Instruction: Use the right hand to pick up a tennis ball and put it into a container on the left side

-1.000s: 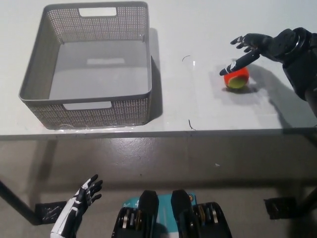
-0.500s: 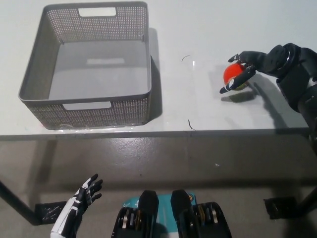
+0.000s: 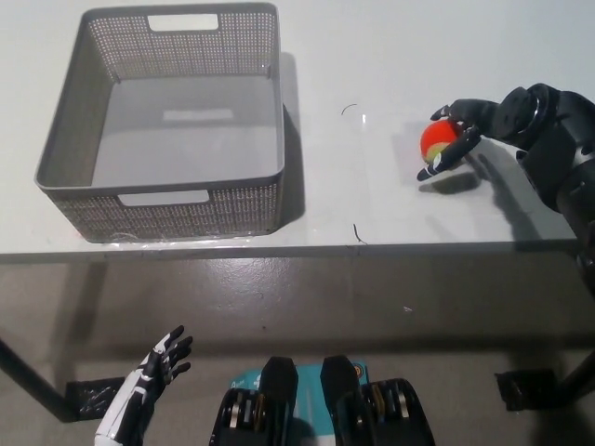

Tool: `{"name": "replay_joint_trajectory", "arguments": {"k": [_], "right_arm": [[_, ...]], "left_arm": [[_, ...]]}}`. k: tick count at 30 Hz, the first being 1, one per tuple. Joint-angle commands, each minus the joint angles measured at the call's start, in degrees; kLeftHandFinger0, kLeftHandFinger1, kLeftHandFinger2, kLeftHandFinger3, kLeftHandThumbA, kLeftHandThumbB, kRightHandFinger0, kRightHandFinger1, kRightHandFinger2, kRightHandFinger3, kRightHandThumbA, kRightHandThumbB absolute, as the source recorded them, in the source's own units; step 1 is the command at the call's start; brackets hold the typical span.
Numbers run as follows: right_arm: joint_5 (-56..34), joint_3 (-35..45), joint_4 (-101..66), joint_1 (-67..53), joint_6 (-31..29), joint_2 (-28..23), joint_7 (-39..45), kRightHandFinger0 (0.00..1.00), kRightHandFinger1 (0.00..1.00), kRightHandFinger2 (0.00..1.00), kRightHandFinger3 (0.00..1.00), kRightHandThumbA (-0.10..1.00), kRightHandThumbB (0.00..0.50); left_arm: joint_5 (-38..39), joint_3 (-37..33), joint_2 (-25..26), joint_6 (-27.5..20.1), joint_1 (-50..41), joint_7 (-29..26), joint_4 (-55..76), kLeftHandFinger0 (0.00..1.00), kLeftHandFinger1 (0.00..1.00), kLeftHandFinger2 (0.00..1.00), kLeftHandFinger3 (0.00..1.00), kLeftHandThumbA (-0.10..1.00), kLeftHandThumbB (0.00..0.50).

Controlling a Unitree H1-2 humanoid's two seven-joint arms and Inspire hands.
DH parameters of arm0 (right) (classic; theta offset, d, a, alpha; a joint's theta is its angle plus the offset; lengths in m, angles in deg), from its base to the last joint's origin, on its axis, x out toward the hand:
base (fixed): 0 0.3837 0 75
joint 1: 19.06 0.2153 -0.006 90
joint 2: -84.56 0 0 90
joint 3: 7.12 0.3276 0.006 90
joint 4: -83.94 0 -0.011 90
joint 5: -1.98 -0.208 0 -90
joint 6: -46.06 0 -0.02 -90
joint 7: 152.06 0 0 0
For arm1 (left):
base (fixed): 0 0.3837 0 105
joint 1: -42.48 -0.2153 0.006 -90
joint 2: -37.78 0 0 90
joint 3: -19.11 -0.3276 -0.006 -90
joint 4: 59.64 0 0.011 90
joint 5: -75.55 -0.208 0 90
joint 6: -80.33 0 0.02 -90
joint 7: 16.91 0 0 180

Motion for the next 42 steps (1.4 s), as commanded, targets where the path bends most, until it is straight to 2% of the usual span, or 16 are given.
{"name": "replay_joint_trajectory", "arguments": {"k": [1,7,17,19,21,23,24,25,26,27,28,29,30,32,34,42], "right_arm": [[-0.26,0.35,0.47,1.99,0.6,-0.31,-0.5,1.0,1.0,1.0,1.0,1.0,0.329],[-0.67,0.91,0.5,1.22,0.61,-0.1,-2.33,1.0,1.0,1.0,1.0,1.0,0.294],[-1.5,2.36,0.53,-0.34,3.98,1.21,-11.35,1.0,1.0,1.0,1.0,1.0,0.386],[-3.76,5.26,0.34,-1.05,3.48,1.35,-15.52,1.0,1.0,1.0,1.0,0.84,0.368],[-4.05,6.52,0.14,-1.71,2.1,1.54,-19.66,1.0,1.0,1.0,1.0,0.68,0.266],[-4.39,7.93,-0.05,-2.46,0.1,1.7,-24.93,1.0,1.0,1.0,0.9,0.52,0.249],[-5.24,9.3,-0.13,-2.72,-0.82,1.77,-27.4,0.75,0.85,0.84,0.73,0.41,0.225],[-6.18,10.67,-0.24,-2.99,-1.99,1.98,-29.46,0.4,0.46,0.42,0.29,0.28,0.163],[-6.56,11.42,-0.33,-3.16,-3.11,2.13,-31.01,0.02,0.14,0.28,0.2,0.09,0.126],[-6.66,11.91,-0.35,-3.23,-3.6,2.19,-31.51,0.0,0.12,0.3,0.18,-0.01,0.114],[-6.88,12.48,-0.38,-3.32,-4.2,2.26,-32.05,0.0,0.16,0.38,0.21,-0.08,0.108],[-7.29,13.29,-0.46,-3.35,-4.52,2.45,-32.95,0.0,0.28,0.6,0.38,-0.1,0.088],[-7.47,13.84,-0.46,-3.4,-4.71,2.51,-33.62,0.0,0.36,0.72,0.55,-0.1,0.09],[-7.69,14.77,-0.43,-3.45,-5.02,2.59,-34.28,0.0,0.44,0.77,0.75,-0.1,0.091],[-7.57,15.31,-0.4,-3.48,-5.07,2.68,-34.96,0.03,0.5,0.82,0.83,-0.1,0.091],[-9.93,19.58,-0.76,-2.69,-7.94,3.19,-36.67,0.0,0.46,0.77,0.77,-0.1,0.118]], "left_arm": [[1.17,0.38,0.69,-1.56,0.45,0.64,1.53,1.0,1.0,1.0,1.0,1.0,0.281],[1.46,0.4,0.61,-2.23,0.58,0.83,0.96,1.0,1.0,1.0,1.0,1.0,0.282],[1.36,0.34,0.7,-2.78,0.83,0.86,0.76,1.0,1.0,1.0,1.0,1.0,0.296],[1.53,0.35,0.68,-2.4,0.78,0.92,0.94,1.0,1.0,1.0,1.0,1.0,0.292],[1.45,0.34,0.69,-2.26,0.73,0.86,1.05,1.0,1.0,1.0,1.0,1.0,0.293],[1.65,0.32,0.6,-1.94,0.83,0.94,1.16,1.0,1.0,1.0,1.0,1.0,0.292],[1.62,0.3,0.51,-1.76,1.04,0.88,1.03,1.0,1.0,1.0,1.0,1.0,0.297],[1.51,0.27,0.5,-1.45,0.97,0.79,1.26,1.0,1.0,1.0,1.0,1.0,0.298],[1.39,0.22,0.54,-1.36,0.88,0.78,1.39,1.0,1.0,1.0,1.0,1.0,0.313],[1.21,0.18,0.63,-1.42,0.88,0.76,1.4,1.0,1.0,1.0,1.0,1.0,0.317],[0.95,0.13,0.76,-1.52,0.89,0.73,1.4,1.0,1.0,1.0,1.0,1.0,0.317],[0.98,0.14,0.75,-1.62,0.9,0.73,1.37,1.0,1.0,1.0,1.0,1.0,0.325],[1.05,0.13,0.79,-1.89,1.08,0.84,1.12,1.0,1.0,1.0,1.0,1.0,0.32],[1.04,0.13,0.86,-2.25,1.21,0.92,0.76,1.0,1.0,1.0,1.0,1.0,0.319],[1.04,0.15,0.82,-1.64,1.13,0.82,1.19,1.0,1.0,1.0,1.0,1.0,0.33],[1.01,0.11,1.03,-1.99,1.07,1.04,0.84,1.0,1.0,1.0,1.0,1.0,0.326]]}}
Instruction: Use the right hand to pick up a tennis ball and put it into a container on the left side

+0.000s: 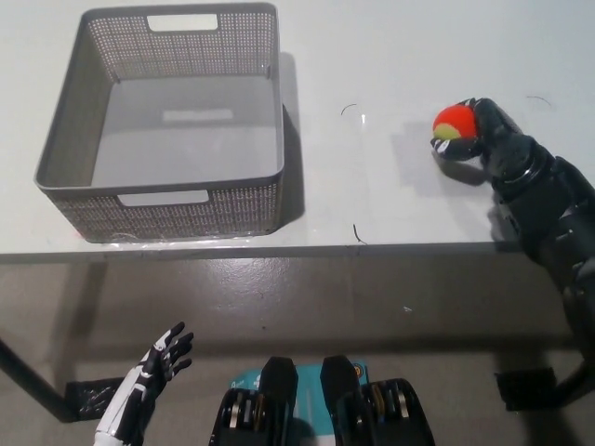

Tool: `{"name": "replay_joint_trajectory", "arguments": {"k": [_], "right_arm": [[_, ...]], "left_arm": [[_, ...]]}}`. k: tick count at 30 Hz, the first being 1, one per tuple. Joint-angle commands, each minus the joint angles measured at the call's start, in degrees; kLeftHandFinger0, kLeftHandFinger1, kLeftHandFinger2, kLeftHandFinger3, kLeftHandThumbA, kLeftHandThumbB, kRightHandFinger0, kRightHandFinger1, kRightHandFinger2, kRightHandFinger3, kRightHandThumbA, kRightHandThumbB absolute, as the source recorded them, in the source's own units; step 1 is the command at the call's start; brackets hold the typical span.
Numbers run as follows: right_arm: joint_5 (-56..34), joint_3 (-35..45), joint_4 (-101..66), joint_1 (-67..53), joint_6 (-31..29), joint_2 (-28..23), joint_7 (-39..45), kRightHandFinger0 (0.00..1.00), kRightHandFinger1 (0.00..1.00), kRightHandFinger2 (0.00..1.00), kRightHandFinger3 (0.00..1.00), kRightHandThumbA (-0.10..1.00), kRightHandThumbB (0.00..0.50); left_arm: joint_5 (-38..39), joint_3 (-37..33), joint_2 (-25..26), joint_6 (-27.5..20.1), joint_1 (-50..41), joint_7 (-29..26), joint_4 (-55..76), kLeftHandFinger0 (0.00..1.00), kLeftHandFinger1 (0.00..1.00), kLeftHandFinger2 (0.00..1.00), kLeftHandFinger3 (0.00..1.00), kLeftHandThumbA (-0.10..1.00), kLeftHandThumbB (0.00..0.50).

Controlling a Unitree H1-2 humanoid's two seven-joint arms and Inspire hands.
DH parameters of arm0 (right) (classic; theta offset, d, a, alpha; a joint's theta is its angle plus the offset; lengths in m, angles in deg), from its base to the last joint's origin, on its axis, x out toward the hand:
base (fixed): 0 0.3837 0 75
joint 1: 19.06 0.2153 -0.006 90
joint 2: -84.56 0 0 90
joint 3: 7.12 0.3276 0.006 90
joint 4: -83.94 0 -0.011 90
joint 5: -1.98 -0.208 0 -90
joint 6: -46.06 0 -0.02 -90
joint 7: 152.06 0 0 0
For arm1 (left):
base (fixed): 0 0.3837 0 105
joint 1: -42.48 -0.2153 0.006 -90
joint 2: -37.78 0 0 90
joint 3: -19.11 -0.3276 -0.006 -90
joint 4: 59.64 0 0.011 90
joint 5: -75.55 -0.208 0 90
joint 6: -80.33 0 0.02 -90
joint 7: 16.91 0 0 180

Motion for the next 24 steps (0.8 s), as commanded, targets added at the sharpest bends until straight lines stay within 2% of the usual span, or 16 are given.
{"name": "replay_joint_trajectory", "arguments": {"k": [1,3,4,5,7,11,13,15,16,19,20,21,22,24], "right_arm": [[-3.8,2.65,-1.49,4.49,-5.28,0.29,-5.93,0.0,0.45,0.76,0.77,-0.1,0.12],[-4.69,3.84,-1.86,5.52,-6.5,0.51,-6.21,0.0,0.44,0.74,0.78,-0.1,0.129],[-4.97,4.27,-1.98,6.0,-7.05,0.61,-6.37,0.0,0.37,0.67,0.66,-0.1,0.142],[-5.06,4.52,-2.17,6.71,-7.66,0.72,-6.36,0.0,0.31,0.63,0.6,-0.1,0.137],[-5.06,4.58,-2.53,7.66,-8.98,0.94,-6.75,0.0,0.27,0.62,0.62,-0.1,0.129],[-5.58,4.93,-3.77,9.83,-12.25,1.85,-7.08,0.0,0.27,0.67,0.66,-0.1,0.127],[-5.81,4.97,-4.37,11.42,-11.55,2.73,-6.96,0.0,0.31,0.7,0.74,-0.1,0.127],[-5.8,4.79,-4.85,12.08,-12.35,3.18,-7.15,0.0,0.35,0.73,0.76,-0.1,0.135],[-5.59,4.51,-5.13,12.39,-13.14,3.44,-7.29,0.0,0.35,0.72,0.73,-0.1,0.134],[-6.26,4.64,-5.88,13.77,-13.48,4.52,-5.84,0.0,0.3,0.65,0.67,-0.1,0.115],[-6.38,4.67,-6.22,14.39,-12.78,5.14,-5.94,0.02,0.28,0.58,0.61,-0.1,0.131],[-6.47,4.62,-6.58,14.88,-12.23,5.72,-5.84,0.0,0.19,0.56,0.6,-0.1,0.129],[-6.47,4.47,-6.79,15.29,-11.94,6.15,-5.55,0.0,0.09,0.55,0.61,-0.1,0.107],[-5.96,3.75,-7.18,16.19,-12.05,7.29,-5.28,0.0,0.09,0.62,0.64,-0.1,0.104]], "left_arm": [[0.36,0.17,1.01,-1.57,0.7,0.61,0.86,1.0,1.0,1.0,1.0,1.0,0.327],[0.3,0.21,0.99,-1.42,0.84,0.49,0.76,1.0,1.0,1.0,1.0,1.0,0.324],[0.28,0.22,0.96,-1.51,0.92,0.45,0.62,1.0,1.0,1.0,1.0,1.0,0.329],[0.15,0.19,0.96,-1.5,0.91,0.39,0.65,1.0,1.0,1.0,1.0,1.0,0.33],[0.11,0.15,1.0,-1.43,0.83,0.43,0.85,1.0,1.0,1.0,1.0,1.0,0.318],[0.6,0.2,0.98,-1.63,0.94,0.73,0.65,1.0,1.0,1.0,1.0,1.0,0.307],[0.49,0.21,1.04,-1.5,0.94,0.68,0.56,1.0,1.0,1.0,1.0,1.0,0.311],[0.67,0.18,1.01,-1.34,0.92,0.8,0.67,1.0,1.0,1.0,1.0,1.0,0.309],[0.73,0.19,1.02,-1.34,0.95,0.84,0.63,1.0,1.0,1.0,1.0,1.0,0.309],[0.63,0.19,1.0,-1.24,0.97,0.75,0.65,1.0,1.0,1.0,1.0,1.0,0.317],[0.64,0.21,0.98,-1.53,0.97,0.75,0.52,1.0,1.0,1.0,1.0,1.0,0.309],[0.57,0.2,0.99,-1.45,0.92,0.71,0.62,1.0,1.0,1.0,1.0,1.0,0.311],[0.59,0.19,1.01,-1.29,0.9,0.73,0.72,1.0,1.0,1.0,1.0,1.0,0.313],[0.75,0.17,1.03,-1.44,0.96,0.91,0.6,1.0,1.0,1.0,1.0,1.0,0.313]]}}
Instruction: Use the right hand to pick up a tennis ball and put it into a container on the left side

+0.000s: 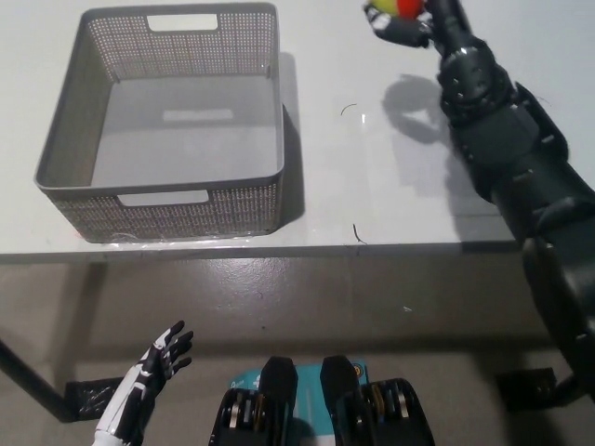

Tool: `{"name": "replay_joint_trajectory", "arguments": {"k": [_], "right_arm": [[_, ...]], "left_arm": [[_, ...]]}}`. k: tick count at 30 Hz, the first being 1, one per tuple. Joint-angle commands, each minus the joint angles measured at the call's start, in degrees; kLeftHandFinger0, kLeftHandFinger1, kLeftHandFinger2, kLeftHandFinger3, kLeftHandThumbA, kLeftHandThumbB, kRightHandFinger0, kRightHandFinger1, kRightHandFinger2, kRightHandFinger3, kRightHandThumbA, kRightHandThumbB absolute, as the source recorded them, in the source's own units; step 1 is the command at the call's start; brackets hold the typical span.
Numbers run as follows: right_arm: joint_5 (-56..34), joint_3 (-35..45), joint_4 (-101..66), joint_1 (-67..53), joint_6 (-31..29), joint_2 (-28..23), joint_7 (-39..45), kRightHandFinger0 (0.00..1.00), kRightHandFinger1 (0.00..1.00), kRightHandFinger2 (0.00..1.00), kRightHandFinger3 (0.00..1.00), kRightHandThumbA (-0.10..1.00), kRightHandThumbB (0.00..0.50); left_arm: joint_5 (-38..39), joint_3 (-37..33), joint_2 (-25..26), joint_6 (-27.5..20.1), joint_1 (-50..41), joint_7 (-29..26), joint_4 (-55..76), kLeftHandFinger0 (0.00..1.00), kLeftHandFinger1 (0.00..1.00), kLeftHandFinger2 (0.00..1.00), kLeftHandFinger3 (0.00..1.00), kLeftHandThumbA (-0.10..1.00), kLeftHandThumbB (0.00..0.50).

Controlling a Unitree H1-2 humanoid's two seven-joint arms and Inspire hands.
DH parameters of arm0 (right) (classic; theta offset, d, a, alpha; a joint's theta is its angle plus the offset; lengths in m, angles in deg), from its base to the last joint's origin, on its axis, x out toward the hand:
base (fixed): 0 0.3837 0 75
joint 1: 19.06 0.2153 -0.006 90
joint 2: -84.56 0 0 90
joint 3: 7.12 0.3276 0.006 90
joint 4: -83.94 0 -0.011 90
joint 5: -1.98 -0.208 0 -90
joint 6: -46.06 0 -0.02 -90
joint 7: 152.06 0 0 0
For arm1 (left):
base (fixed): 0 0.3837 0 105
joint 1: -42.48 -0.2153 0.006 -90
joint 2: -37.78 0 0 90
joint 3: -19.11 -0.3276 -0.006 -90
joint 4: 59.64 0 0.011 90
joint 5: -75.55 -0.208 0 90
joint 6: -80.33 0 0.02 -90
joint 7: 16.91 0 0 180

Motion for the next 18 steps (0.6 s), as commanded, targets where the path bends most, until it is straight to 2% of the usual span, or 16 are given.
{"name": "replay_joint_trajectory", "arguments": {"k": [1,2,5,6,9,10,12,14,15,16,18], "right_arm": [[-0.34,-0.88,-2.96,6.21,-2.36,1.58,-0.65,0.0,0.13,0.64,0.64,-0.1,0.099],[0.39,-1.56,-3.02,6.68,-1.88,2.45,-1.57,0.0,0.14,0.65,0.64,-0.1,0.108],[-0.33,-1.5,-3.0,7.29,-2.89,4.79,-1.28,0.0,0.25,0.7,0.73,-0.1,0.136],[-0.16,-1.81,-2.86,7.63,-3.31,5.69,-1.17,0.0,0.25,0.68,0.74,-0.1,0.139],[0.18,-2.64,-2.62,8.41,-3.33,7.32,-0.46,0.0,0.25,0.65,0.72,-0.1,0.14],[0.15,-2.75,-2.34,9.0,-2.16,8.31,-0.5,0.0,0.25,0.63,0.68,-0.1,0.152],[0.52,-3.57,-1.92,9.32,-2.13,9.88,-0.51,0.0,0.22,0.62,0.65,-0.1,0.137],[0.49,-4.08,-1.82,9.0,-3.57,11.16,-0.08,0.0,0.25,0.67,0.67,-0.1,0.128],[0.51,-4.36,-1.67,8.84,-3.68,11.71,-0.15,0.03,0.31,0.7,0.71,-0.1,0.174],[0.71,-4.72,-1.45,8.71,-3.88,12.28,-0.5,0.01,0.28,0.69,0.69,-0.1,0.142],[0.35,-4.7,-0.76,8.75,-3.61,13.62,-0.5,0.0,0.28,0.7,0.71,-0.1,0.142]], "left_arm": [[0.74,0.18,0.96,-1.54,0.76,0.85,0.59,1.0,1.0,1.0,1.0,1.0,0.312],[0.74,0.16,0.98,-1.53,0.72,0.88,0.63,1.0,1.0,1.0,1.0,1.0,0.312],[0.39,0.02,1.12,-1.53,0.56,0.89,0.59,1.0,1.0,1.0,1.0,1.0,0.313],[0.43,-0.02,1.11,-1.39,0.52,0.93,0.64,1.0,1.0,1.0,1.0,1.0,0.313],[0.62,-0.06,0.94,-0.15,0.19,0.83,1.64,1.0,1.0,1.0,1.0,1.0,0.326],[0.63,-0.14,1.0,0.31,0.19,0.91,1.98,1.0,1.0,1.0,1.0,1.0,0.332],[-0.17,-0.33,1.22,0.2,0.14,0.7,2.08,1.0,1.0,1.0,1.0,1.0,0.332],[-0.49,-0.33,1.38,0.12,0.16,0.57,1.97,1.0,1.0,1.0,1.0,1.0,0.34],[-0.56,-0.38,1.48,0.17,0.15,0.62,1.98,1.0,1.0,1.0,1.0,1.0,0.347],[-0.7,-0.41,1.61,0.18,0.16,0.64,2.03,1.0,1.0,1.0,1.0,1.0,0.348],[-1.31,-0.56,1.85,-0.15,0.41,0.55,1.76,1.0,1.0,1.0,1.0,1.0,0.361]]}}
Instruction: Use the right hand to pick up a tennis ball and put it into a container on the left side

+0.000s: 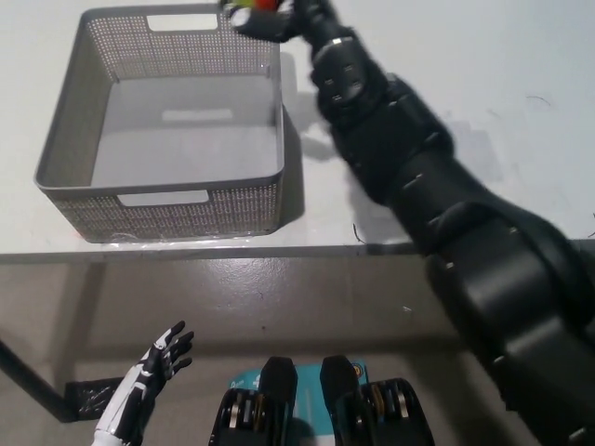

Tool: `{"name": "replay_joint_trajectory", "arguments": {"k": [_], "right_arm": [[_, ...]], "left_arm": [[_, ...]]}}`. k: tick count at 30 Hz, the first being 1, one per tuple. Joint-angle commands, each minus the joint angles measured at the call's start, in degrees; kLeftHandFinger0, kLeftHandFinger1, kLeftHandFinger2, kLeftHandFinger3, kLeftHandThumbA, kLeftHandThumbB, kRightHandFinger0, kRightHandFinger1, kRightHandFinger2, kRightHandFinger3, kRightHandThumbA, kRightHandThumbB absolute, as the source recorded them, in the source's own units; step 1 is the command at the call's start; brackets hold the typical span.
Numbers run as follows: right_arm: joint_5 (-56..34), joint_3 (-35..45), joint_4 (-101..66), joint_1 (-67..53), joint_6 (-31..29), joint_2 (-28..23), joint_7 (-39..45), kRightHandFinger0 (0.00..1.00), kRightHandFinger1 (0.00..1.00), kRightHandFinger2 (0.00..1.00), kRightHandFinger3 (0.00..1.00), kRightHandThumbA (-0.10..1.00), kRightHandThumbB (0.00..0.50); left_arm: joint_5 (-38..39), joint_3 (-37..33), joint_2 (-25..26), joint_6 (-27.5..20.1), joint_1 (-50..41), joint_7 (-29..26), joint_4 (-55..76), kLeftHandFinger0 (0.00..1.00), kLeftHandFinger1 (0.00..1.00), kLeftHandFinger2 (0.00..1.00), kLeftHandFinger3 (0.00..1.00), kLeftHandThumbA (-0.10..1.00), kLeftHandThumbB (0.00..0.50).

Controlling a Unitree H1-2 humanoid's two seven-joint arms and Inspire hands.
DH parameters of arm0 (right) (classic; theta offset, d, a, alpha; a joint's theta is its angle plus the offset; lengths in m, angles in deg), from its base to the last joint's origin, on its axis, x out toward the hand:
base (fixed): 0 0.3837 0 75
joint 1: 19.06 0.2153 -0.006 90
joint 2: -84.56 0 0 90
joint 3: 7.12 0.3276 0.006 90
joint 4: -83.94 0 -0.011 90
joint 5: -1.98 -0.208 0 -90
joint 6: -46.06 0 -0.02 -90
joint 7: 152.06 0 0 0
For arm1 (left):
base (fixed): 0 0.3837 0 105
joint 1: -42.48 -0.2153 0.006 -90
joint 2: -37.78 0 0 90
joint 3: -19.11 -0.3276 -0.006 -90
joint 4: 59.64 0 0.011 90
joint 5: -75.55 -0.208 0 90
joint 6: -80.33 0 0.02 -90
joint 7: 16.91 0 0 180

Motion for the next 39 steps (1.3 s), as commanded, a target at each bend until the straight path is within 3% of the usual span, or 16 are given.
{"name": "replay_joint_trajectory", "arguments": {"k": [1,6,13,16,18,19,20,21,22,23,24,25,26,31,39], "right_arm": [[0.09,-0.93,0.06,4.51,-2.6,2.52,-0.49,0.0,0.3,0.72,0.76,-0.1,0.136],[0.64,-1.96,1.24,4.6,-2.26,4.69,-0.43,0.0,0.32,0.74,0.75,-0.1,0.131],[1.79,-4.44,2.39,2.46,-1.67,6.08,-1.94,0.0,0.37,0.77,0.78,-0.1,0.174],[2.36,-5.56,2.51,1.66,-1.84,5.57,-2.13,0.06,0.46,0.86,0.86,-0.1,0.171],[2.62,-6.13,2.4,1.25,-1.0,5.35,-2.44,0.1,0.5,0.87,0.85,-0.1,0.188],[2.58,-6.19,2.42,1.02,-0.94,5.23,-2.32,0.12,0.5,0.79,0.79,-0.02,0.223],[2.66,-6.4,2.47,1.01,-0.62,5.15,-1.9,0.14,0.49,0.76,0.79,0.11,0.257],[2.66,-6.45,2.46,1.01,-0.58,5.14,-1.86,0.14,0.48,0.72,0.73,0.15,0.274],[3.13,-7.13,2.7,1.77,0.33,4.57,0.33,0.53,0.86,1.0,0.99,0.37,0.349],[3.59,-7.68,2.83,2.1,0.76,4.31,1.28,0.79,1.0,1.0,1.0,0.5,0.427],[4.1,-8.42,2.96,2.23,1.42,4.15,2.45,1.0,1.0,1.0,1.0,0.6,0.448],[4.26,-8.84,2.98,2.28,1.73,4.08,2.97,1.0,1.0,1.0,1.0,0.61,0.448],[4.88,-9.77,3.0,2.67,2.47,3.83,3.71,1.0,1.0,1.0,1.0,0.77,0.469],[5.27,-11.33,2.65,2.54,3.37,3.26,4.38,1.0,1.0,1.0,1.0,1.0,0.5],[3.79,-10.03,1.22,2.79,2.68,1.34,4.96,1.0,1.0,1.0,1.0,1.0,0.463]], "left_arm": [[-1.04,-0.43,1.42,-0.73,0.42,0.57,1.44,1.0,1.0,1.0,1.0,1.0,0.366],[-1.05,-0.64,1.6,-1.42,1.02,0.8,0.92,1.0,1.0,1.0,1.0,1.0,0.363],[-0.93,-0.91,1.67,-1.54,0.47,1.14,1.15,1.0,1.0,1.0,1.0,1.0,0.381],[-0.27,-0.86,1.48,-1.35,0.58,1.35,1.08,1.0,1.0,1.0,1.0,1.0,0.366],[-0.18,-0.96,1.41,-1.01,0.06,1.48,1.58,1.0,1.0,1.0,1.0,1.0,0.358],[-0.3,-1.04,1.33,-0.47,-0.35,1.38,2.34,1.0,1.0,1.0,1.0,1.0,0.357],[0.01,-0.99,1.24,-0.35,-0.33,1.5,2.26,1.0,1.0,1.0,1.0,1.0,0.363],[0.04,-0.97,1.23,-0.32,-0.33,1.52,2.26,1.0,1.0,1.0,1.0,1.0,0.363],[-0.11,-0.99,1.24,-0.6,0.69,1.56,1.67,1.0,1.0,1.0,1.0,1.0,0.36],[-0.12,-1.01,1.26,-0.6,1.06,1.62,1.61,1.0,1.0,1.0,1.0,1.0,0.354],[-0.25,-1.05,1.3,-0.5,1.03,1.62,1.78,1.0,1.0,1.0,1.0,1.0,0.354],[-0.4,-1.05,1.29,-0.25,0.97,1.52,1.96,1.0,1.0,1.0,1.0,1.0,0.355],[-0.38,-0.98,1.45,-0.21,1.25,1.56,2.03,1.0,1.0,1.0,1.0,1.0,0.352],[-0.69,-1.18,1.68,-0.99,1.42,1.83,1.27,1.0,1.0,1.0,1.0,1.0,0.338],[-0.47,-1.28,1.69,-1.02,1.66,2.19,1.16,1.0,1.0,1.0,1.0,1.0,0.346]]}}
